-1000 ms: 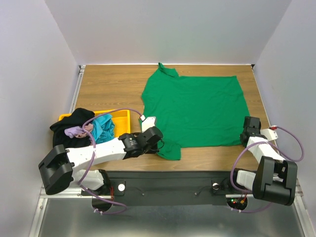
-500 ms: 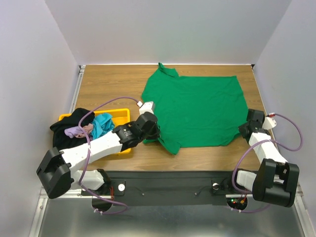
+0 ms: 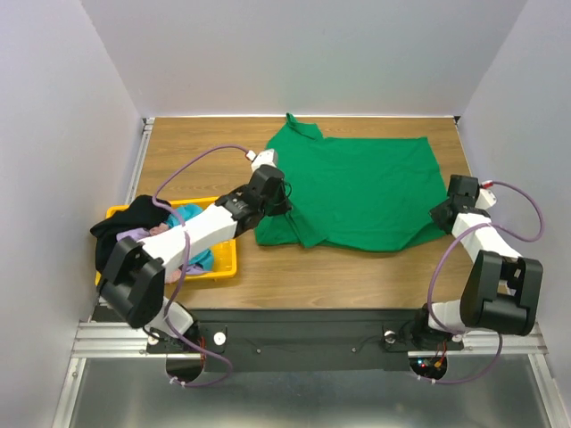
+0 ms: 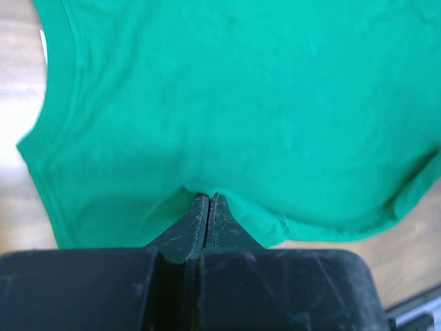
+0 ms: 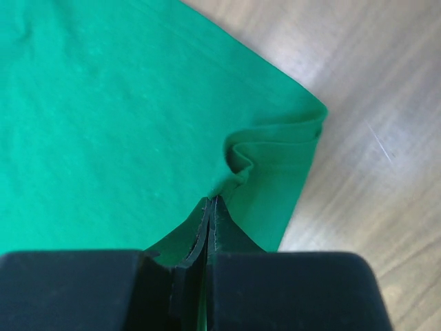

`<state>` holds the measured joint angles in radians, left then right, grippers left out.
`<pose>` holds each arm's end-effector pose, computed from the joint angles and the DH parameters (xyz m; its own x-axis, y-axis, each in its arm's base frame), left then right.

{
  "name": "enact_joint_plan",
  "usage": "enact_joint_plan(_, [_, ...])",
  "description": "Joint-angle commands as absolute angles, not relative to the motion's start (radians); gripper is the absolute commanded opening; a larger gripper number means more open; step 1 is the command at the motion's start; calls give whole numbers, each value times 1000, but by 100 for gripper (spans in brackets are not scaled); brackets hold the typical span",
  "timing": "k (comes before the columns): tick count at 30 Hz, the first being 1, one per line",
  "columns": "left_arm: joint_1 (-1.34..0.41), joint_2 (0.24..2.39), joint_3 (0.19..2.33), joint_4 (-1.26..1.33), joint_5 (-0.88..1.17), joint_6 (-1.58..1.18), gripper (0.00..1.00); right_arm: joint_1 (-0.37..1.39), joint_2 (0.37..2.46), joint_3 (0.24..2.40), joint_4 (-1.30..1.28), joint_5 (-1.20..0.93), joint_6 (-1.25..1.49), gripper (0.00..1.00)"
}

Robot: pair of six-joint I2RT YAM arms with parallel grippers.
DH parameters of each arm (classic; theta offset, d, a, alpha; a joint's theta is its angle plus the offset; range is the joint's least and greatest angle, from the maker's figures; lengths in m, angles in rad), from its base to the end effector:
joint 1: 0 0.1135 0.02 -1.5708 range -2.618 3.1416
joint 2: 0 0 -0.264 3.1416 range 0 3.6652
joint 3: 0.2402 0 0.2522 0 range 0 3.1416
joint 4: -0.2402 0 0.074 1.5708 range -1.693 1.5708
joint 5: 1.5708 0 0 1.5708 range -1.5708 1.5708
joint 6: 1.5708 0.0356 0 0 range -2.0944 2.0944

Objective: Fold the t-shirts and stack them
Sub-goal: Fold the tshirt

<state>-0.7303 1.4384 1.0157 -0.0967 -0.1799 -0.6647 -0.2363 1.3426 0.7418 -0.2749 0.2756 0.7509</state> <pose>0.2485 -0.2139 0.2753 -0.6245 -0.2554 -0.7381 0.1974 0.8627 -0.4656 0.2559 -0.0716 0.1985 -0.2765 0.7419 -0.6108 0.7980 0.5314 0.2842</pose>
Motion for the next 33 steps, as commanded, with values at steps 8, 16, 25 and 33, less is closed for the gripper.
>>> enact_joint_plan(8, [-621, 1615, 1247, -40, -166, -606, 0, -236, 1488, 916, -224, 290, 701, 0])
enact_joint_plan(16, [-563, 1753, 1391, -34, -129, -565, 0, -236, 1644, 1008, -178, 276, 672, 0])
enact_joint_plan(25, [-503, 1920, 1532, -51, -166, -577, 0, -236, 1772, 1101, -141, 299, 638, 0])
enact_joint_plan(33, [-486, 1960, 1545, -49, -153, -577, 0, -236, 1796, 1135, -126, 247, 612, 0])
